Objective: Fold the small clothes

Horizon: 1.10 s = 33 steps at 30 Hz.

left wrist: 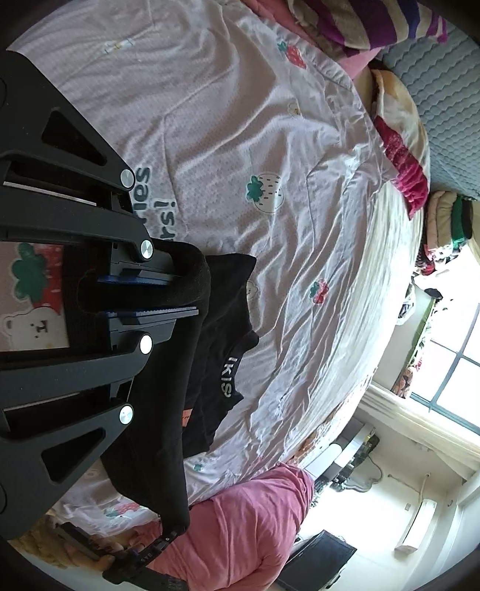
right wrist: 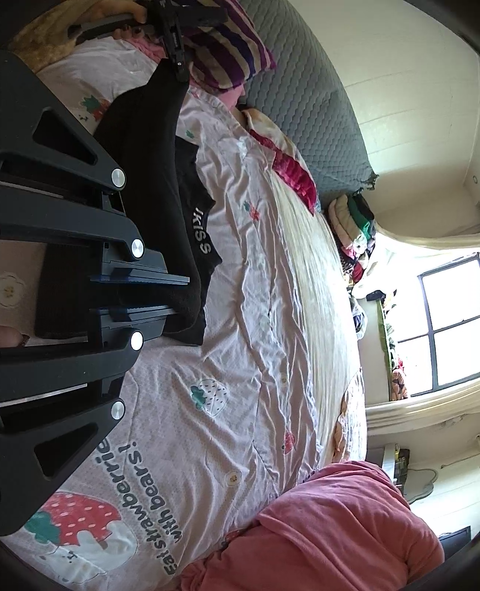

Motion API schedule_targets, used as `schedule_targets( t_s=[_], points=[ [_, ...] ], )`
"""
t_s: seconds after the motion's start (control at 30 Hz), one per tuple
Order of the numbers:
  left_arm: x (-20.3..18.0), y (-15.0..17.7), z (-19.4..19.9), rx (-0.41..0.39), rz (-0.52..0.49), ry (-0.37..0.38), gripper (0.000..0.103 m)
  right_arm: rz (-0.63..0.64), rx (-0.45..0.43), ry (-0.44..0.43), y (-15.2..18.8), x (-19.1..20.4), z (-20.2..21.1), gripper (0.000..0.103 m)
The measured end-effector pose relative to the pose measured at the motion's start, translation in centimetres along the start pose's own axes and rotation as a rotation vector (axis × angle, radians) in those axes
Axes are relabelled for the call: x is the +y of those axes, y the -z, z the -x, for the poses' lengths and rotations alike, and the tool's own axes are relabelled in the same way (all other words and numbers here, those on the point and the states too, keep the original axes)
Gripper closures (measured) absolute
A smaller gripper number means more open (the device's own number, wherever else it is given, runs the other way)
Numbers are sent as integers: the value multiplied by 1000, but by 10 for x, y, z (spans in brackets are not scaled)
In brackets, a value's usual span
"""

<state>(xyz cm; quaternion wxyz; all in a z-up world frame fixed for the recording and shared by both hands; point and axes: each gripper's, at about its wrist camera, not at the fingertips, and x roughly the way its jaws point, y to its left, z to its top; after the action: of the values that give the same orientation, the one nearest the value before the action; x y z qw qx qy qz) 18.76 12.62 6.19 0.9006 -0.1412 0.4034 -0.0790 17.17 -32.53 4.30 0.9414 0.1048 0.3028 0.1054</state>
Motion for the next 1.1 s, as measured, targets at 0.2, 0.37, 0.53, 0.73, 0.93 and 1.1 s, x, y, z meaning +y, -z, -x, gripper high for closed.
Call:
schedule_targets(
  t_s=[0.2,0.37,0.53,0.73,0.93,1.1],
  points=[
    [6,-8,-28,13,-6,-39,99,-20,22,10,-6,-6,-31,95],
    [16,-5,-54,48,3,-50,99,-9,54,34,2,-11,-55,95],
    [15,-6,-65,60,-8,-61,99,-14,83,56,11,-18,-72,95],
    [11,-4,-69,55,-24,-83,99,19,92,87,16,-17,-81,92],
    [6,-2,-63,39,-40,-88,75,38,64,127,17,-16,-74,62],
    [-2,-1,-46,-11,-80,-118,69,69,39,115,16,-9,-62,62]
  ],
)
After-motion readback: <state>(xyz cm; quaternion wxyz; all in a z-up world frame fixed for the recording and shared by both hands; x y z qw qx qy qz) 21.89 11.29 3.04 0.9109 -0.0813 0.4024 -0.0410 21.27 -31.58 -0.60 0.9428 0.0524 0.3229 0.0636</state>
